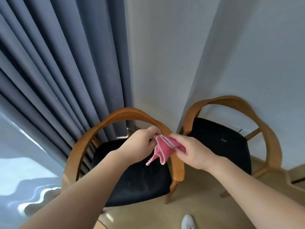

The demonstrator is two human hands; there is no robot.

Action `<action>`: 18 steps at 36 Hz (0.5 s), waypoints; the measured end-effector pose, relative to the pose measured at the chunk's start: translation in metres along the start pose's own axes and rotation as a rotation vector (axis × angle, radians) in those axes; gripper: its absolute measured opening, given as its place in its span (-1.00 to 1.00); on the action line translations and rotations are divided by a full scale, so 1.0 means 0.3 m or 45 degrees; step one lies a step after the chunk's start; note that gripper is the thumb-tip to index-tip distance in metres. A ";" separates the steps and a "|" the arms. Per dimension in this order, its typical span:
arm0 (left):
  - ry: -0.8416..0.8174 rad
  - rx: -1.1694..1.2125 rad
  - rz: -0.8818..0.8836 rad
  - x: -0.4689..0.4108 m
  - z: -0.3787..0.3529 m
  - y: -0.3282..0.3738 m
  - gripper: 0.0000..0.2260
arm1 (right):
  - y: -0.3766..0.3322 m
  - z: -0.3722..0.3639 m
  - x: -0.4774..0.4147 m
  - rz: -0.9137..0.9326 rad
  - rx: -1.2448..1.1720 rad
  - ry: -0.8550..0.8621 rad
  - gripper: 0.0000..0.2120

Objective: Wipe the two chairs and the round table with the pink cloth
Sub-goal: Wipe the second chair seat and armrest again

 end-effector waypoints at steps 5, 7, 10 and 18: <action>-0.057 0.056 0.002 -0.005 -0.112 0.117 -0.95 | 0.097 0.074 0.094 -0.154 -0.015 0.047 -0.69; -0.061 0.059 0.022 -0.021 -0.160 0.159 -0.96 | 0.149 0.101 0.128 -0.204 -0.033 0.037 -0.70; -0.057 0.059 0.043 -0.058 -0.240 0.226 -0.97 | 0.238 0.145 0.176 -0.282 -0.129 0.004 -0.67; -0.215 0.085 0.149 -0.171 -0.547 0.400 -0.94 | 0.541 0.329 0.313 -0.286 -0.076 0.018 -0.66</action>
Point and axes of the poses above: each hand's wrist, its own x-axis away from the middle knuckle, its own z-axis out of the back of the hand, y = z × x, the point moved 6 cm from there along -x, towards the middle knuckle, and after that the axes turned 10 degrees about y, right-handed, at the moved point
